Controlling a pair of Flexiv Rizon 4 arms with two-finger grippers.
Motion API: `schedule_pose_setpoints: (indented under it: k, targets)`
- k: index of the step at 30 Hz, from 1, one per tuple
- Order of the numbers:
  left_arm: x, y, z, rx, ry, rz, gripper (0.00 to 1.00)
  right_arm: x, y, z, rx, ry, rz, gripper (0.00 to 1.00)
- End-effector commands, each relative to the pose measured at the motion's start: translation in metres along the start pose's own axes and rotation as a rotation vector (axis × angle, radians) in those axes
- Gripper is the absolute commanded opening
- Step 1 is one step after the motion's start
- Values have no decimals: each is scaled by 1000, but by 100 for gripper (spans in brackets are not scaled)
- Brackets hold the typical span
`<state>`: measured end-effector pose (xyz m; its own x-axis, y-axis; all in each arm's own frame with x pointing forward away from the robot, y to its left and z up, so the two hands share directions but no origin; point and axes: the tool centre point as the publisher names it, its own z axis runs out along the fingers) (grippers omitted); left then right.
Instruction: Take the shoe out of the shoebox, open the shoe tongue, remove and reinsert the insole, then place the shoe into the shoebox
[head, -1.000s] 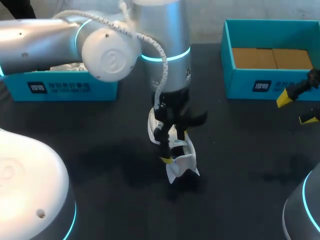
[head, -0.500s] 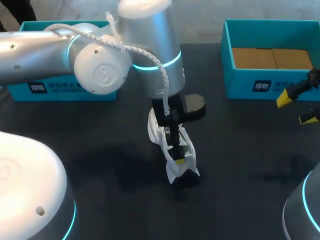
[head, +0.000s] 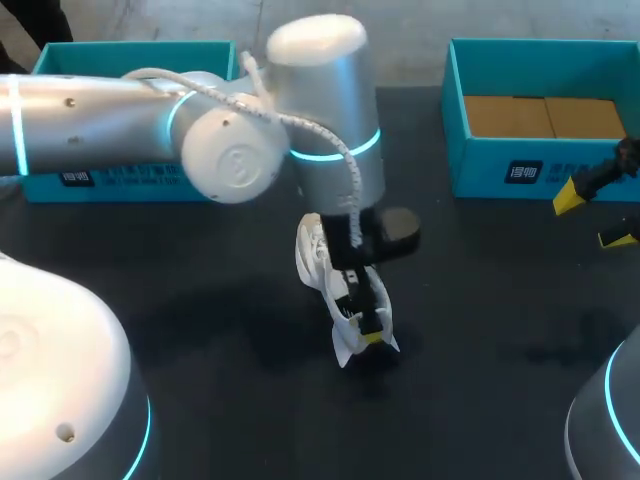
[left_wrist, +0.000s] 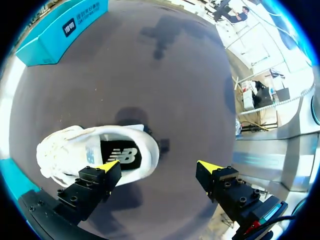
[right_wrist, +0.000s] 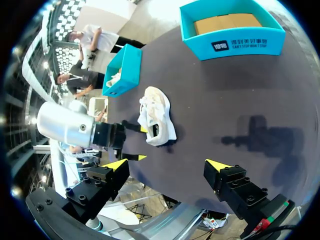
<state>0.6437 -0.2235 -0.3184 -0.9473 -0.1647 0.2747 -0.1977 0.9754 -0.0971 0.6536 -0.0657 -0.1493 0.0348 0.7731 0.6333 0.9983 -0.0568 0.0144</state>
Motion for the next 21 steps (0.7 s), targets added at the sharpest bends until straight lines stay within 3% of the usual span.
schedule_pose_setpoints:
  k: [1,21]
  targets:
    - [-1,-13,8,-44,0,-4,100,0,0,1,0,-3,2,100]
    - [0,-6,57,-125,-62,-27,100,0,0,1,0,-3,2,100]
